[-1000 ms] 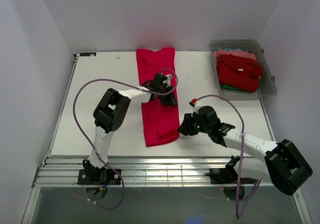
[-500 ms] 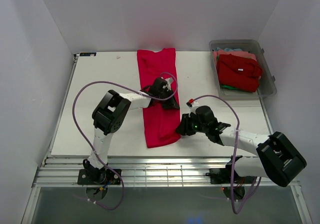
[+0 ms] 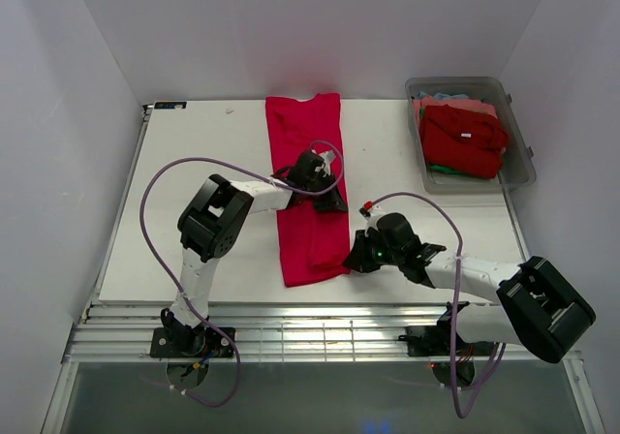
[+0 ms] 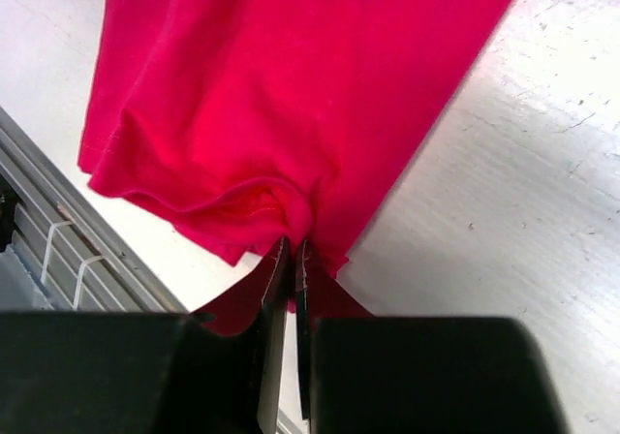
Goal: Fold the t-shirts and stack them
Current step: Grab the bottom of the folded rectangular tshirt with both arms
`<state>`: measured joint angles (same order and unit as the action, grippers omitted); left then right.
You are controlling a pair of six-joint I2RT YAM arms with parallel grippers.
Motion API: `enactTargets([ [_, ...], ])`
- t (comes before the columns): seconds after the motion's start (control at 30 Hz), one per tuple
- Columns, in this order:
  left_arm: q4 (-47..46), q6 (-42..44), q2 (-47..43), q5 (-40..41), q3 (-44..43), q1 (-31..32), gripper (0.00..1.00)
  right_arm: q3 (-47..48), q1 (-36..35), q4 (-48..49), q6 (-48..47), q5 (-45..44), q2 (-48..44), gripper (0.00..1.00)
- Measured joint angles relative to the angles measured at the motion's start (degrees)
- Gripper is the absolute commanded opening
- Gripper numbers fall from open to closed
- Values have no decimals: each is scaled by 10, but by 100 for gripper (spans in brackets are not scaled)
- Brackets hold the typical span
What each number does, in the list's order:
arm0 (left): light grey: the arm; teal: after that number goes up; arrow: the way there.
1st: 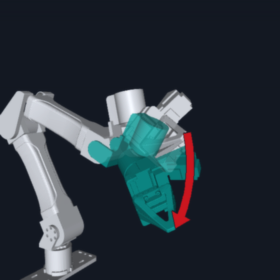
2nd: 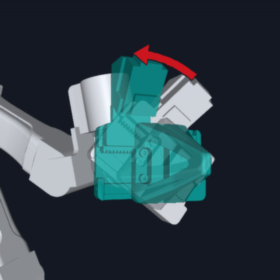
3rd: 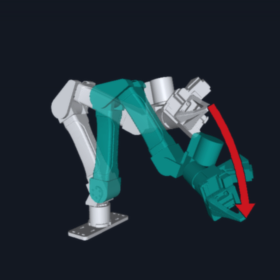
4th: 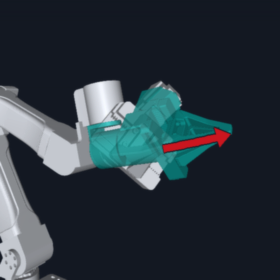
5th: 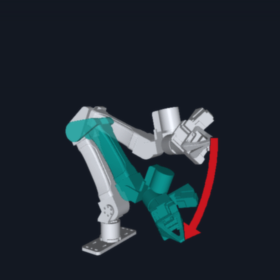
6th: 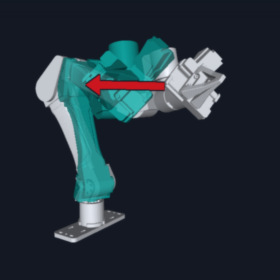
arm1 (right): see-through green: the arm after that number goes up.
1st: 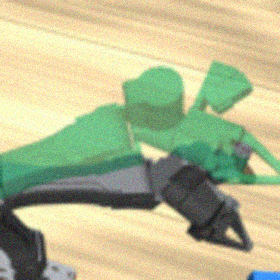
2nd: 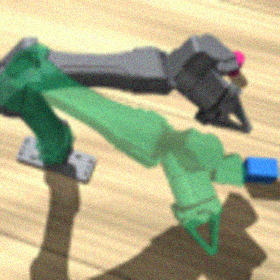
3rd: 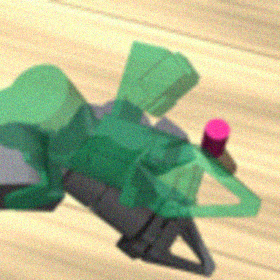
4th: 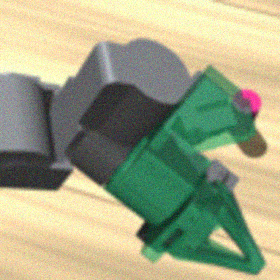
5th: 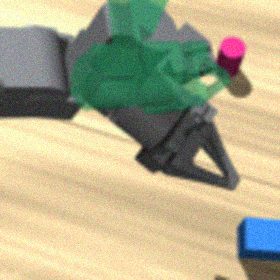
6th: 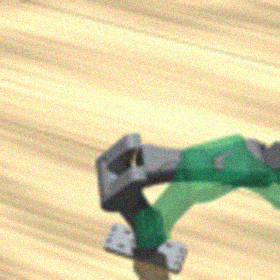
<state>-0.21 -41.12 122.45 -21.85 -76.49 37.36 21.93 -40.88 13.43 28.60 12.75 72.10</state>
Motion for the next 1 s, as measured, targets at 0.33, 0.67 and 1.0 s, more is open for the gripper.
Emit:
enactTargets([
  [0.33,3,2,0,2,0,1,13,9,-35,-97,10,-34,-102,8],
  [0.67,26,5,0,-2,-8,9,12,40,-48,-195,33,-9,-208,9],
  [1.0,30,12,0,-3,-9,10,12,86,-56,-301,34,62,-260,17],
])
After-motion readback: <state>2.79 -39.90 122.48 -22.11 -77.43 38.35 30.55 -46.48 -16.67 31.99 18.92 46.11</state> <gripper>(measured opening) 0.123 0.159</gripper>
